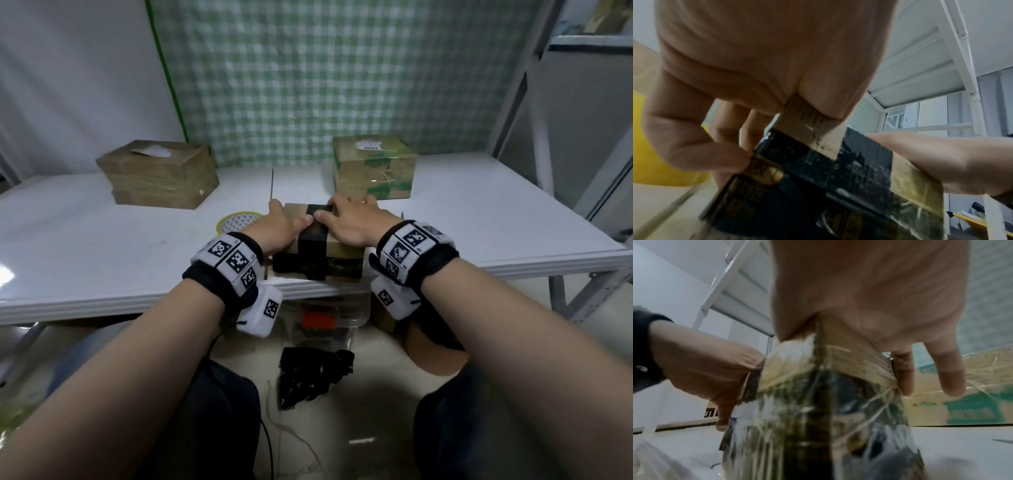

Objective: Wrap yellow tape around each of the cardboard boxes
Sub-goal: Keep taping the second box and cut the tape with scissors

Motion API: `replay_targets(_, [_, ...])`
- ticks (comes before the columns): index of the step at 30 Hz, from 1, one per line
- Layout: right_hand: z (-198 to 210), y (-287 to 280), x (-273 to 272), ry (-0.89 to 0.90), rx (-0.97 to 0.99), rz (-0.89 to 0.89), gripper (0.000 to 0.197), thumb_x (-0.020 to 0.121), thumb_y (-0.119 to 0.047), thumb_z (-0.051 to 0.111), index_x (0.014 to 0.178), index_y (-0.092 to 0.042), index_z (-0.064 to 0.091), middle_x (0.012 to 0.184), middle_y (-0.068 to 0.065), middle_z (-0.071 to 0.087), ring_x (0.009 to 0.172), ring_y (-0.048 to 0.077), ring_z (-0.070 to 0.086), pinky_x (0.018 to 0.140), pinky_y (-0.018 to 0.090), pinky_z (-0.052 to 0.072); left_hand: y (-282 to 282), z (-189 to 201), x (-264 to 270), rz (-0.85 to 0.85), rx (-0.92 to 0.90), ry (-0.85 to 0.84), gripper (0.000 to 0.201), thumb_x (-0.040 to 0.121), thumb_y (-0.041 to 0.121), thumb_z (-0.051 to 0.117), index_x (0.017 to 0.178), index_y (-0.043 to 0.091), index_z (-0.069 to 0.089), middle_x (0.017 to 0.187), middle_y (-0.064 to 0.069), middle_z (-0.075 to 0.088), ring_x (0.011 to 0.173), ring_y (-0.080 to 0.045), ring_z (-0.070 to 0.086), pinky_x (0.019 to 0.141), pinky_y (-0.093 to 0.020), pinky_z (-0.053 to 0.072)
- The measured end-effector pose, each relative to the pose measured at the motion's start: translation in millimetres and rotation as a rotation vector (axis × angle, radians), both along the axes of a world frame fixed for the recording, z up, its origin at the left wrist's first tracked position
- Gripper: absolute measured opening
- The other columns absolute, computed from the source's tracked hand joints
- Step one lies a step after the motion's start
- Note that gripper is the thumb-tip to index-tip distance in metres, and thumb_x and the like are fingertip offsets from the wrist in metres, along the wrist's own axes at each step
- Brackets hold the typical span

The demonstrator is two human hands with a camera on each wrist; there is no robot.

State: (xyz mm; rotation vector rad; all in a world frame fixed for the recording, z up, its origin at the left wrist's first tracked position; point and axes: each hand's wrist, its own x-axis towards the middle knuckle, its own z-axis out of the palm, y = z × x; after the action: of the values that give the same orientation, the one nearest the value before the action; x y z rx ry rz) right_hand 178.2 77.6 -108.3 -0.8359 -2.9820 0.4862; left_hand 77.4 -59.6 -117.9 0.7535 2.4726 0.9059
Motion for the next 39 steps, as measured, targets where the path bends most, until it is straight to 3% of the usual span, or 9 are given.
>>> replay_targets(8, [5, 22, -17, -0.06, 0.041, 0.008, 0.077, 0.102, -0.067, 0.019, 0.122, -0.011, 0.068, 0.134, 0.017, 0.062, 0.114, 0.032, 0.06, 0.093, 0.038, 0.044, 0, 1, 3, 0.004, -0.006, -0.003, 0.071, 0.101, 0.055, 0.047, 0.144, 0.004, 0.023, 0.141, -0.024, 0.049, 0.121, -0.039, 0.055, 0.102, -0.055, 0.047])
replay_targets(15, [14, 30, -24, -0.135, -0.202, -0.053, 0.071, 0.107, -0.058, 0.02, 0.14, -0.006, 0.055, 0.148, 0.019, 0.05, 0.129, 0.037, 0.053, 0.105, 0.04, 0.04, 1, 1, 1, 0.003, -0.039, 0.0, 0.071, 0.103, 0.055, 0.043, 0.144, 0.002, 0.021, 0.146, -0.026, 0.044, 0.125, -0.041, 0.052, 0.1, -0.054, 0.047])
replay_targets(18, [15, 40, -23, -0.121, -0.413, -0.074, 0.039, 0.109, -0.034, 0.038, 0.11, -0.002, 0.061, 0.11, 0.022, 0.062, 0.075, 0.031, 0.07, 0.059, 0.037, 0.06, 2, 0, 1, -0.022, -0.095, -0.024, 0.057, 0.108, 0.047, 0.035, 0.148, 0.009, 0.023, 0.154, -0.027, 0.035, 0.133, -0.044, 0.045, 0.105, -0.054, 0.043])
replay_targets(21, [13, 43, -16, -0.112, -0.453, -0.099, 0.024, 0.107, -0.015, 0.045, 0.09, -0.001, 0.056, 0.081, 0.015, 0.057, 0.037, 0.018, 0.06, 0.033, 0.019, 0.043, 3, -6, -5, -0.032, -0.101, 0.03, 0.071, 0.107, 0.051, 0.034, 0.151, -0.002, 0.017, 0.144, -0.032, 0.046, 0.12, -0.049, 0.056, 0.075, -0.044, 0.054])
replay_targets(24, [10, 42, -6, -0.045, -0.544, -0.164, 0.055, 0.106, -0.055, 0.032, 0.134, -0.011, 0.051, 0.099, 0.018, 0.063, 0.049, 0.024, 0.063, 0.046, 0.025, 0.049, 3, -7, -9, -0.022, -0.101, 0.082, 0.086, 0.101, 0.06, 0.042, 0.15, -0.005, 0.014, 0.131, -0.031, 0.056, 0.093, -0.042, 0.063, 0.054, -0.037, 0.047])
replay_targets(26, [12, 42, 2, -0.053, -0.513, -0.218, 0.078, 0.097, -0.075, 0.026, 0.153, -0.022, 0.036, 0.096, 0.015, 0.064, 0.049, 0.022, 0.06, 0.049, 0.024, 0.049, 5, -6, -10, -0.018, -0.114, 0.045, 0.082, 0.103, 0.059, 0.04, 0.152, -0.001, 0.014, 0.137, -0.03, 0.052, 0.099, -0.042, 0.061, 0.064, -0.046, 0.052])
replay_targets(29, [20, 37, 11, -0.043, -0.498, -0.207, 0.084, 0.093, -0.081, 0.024, 0.152, -0.024, 0.036, 0.081, 0.014, 0.065, 0.038, 0.016, 0.059, 0.046, 0.022, 0.048, 2, -1, -7, -0.02, -0.113, -0.023, 0.069, 0.105, 0.056, 0.035, 0.155, 0.015, 0.012, 0.152, -0.022, 0.042, 0.127, -0.041, 0.051, 0.099, -0.051, 0.049])
replay_targets(34, [31, 29, 7, 0.17, -0.303, -0.055, 0.075, 0.102, -0.067, 0.026, 0.115, 0.0, 0.058, 0.068, 0.014, 0.073, 0.051, 0.022, 0.069, 0.049, 0.026, 0.051, 3, 13, -5, 0.054, 0.126, -0.03, 0.076, 0.103, 0.055, 0.042, 0.153, 0.005, 0.015, 0.142, -0.018, 0.05, 0.121, -0.035, 0.056, 0.103, -0.044, 0.048])
replay_targets(39, [44, 24, 17, 0.409, -0.152, 0.039, 0.05, 0.104, -0.058, 0.034, 0.103, -0.017, 0.062, 0.072, 0.006, 0.073, 0.058, 0.021, 0.072, 0.053, 0.033, 0.056, 1, 23, -12, 0.174, 0.486, 0.003, 0.053, 0.101, 0.057, 0.044, 0.126, 0.012, 0.031, 0.123, -0.006, 0.054, 0.114, -0.024, 0.055, 0.106, -0.047, 0.044])
